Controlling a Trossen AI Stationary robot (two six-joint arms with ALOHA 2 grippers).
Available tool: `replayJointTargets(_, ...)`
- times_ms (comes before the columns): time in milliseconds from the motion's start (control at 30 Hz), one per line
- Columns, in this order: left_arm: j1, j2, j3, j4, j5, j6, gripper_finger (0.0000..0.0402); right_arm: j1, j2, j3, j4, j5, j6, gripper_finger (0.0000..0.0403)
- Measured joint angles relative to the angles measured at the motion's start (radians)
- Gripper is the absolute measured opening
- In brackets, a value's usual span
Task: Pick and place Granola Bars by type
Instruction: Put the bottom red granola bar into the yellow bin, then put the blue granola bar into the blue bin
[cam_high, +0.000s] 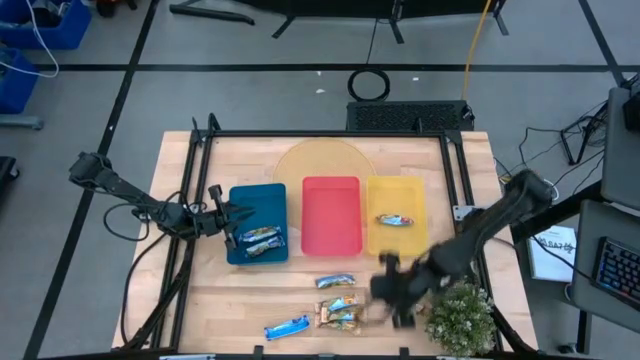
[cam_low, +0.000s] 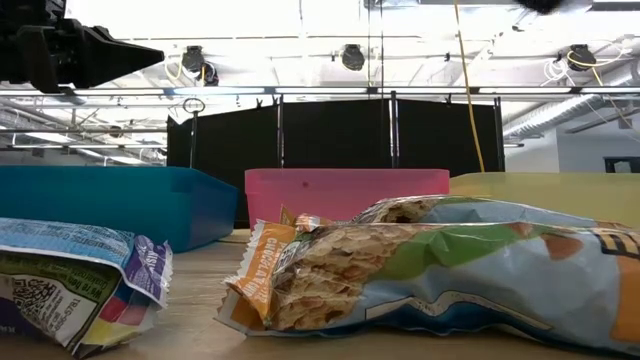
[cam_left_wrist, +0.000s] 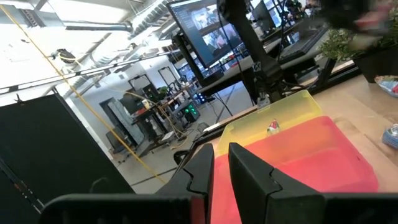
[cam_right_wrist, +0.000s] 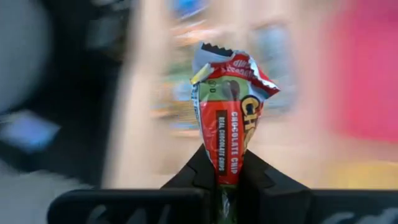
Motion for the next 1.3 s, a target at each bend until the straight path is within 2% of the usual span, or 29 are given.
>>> replayJointTargets(133,0.0,0.0,0.0,0.0,0.0,0.006,0.0058,-0.144,-0.129,0.001,-0.309,0.146,-0.088,0.002)
replayJointTargets(200,0.0,0.0,0.0,0.0,0.0,0.007,0.0058,-0.235,-0.153,-0.007,-0.432,0.155,-0.103,0.0029)
replayJointTargets(267,0.0,0.0,0.0,0.0,0.0,0.007,0.0058,-0.319,-0.168,-0.05,-0.46,0.154,-0.148,0.0033)
replayJointTargets(333,0.0,0.0,0.0,0.0,0.0,0.008,0.0058,-0.385,-0.172,-0.117,-0.389,0.135,-0.236,0.0028)
replayJointTargets(467,0.0,0.0,0.0,0.0,0.0,0.007,0.0058,-0.467,-0.148,-0.256,-0.147,-0.029,-0.362,0.0015)
replayJointTargets(533,0.0,0.0,0.0,-0.001,0.0,0.007,0.0058,-0.486,-0.134,-0.314,-0.084,-0.061,-0.387,0.0015)
replayJointTargets(767,0.0,0.0,0.0,-0.006,-0.001,0.006,0.0058,-0.512,-0.085,-0.434,-0.065,-0.068,-0.364,0.0033)
replayJointTargets(967,0.0,0.0,0.0,-0.004,-0.001,0.004,0.0058,-0.512,-0.05,-0.454,-0.029,-0.118,-0.37,0.0022)
replayJointTargets(1067,0.0,0.0,0.0,-0.004,-0.001,0.004,0.0058,-0.512,-0.057,-0.453,-0.033,-0.118,-0.343,0.0053)
replayJointTargets(1300,0.0,0.0,0.0,-0.004,-0.001,0.004,0.0058,-0.513,-0.141,-0.446,-0.054,-0.117,-0.299,0.018)
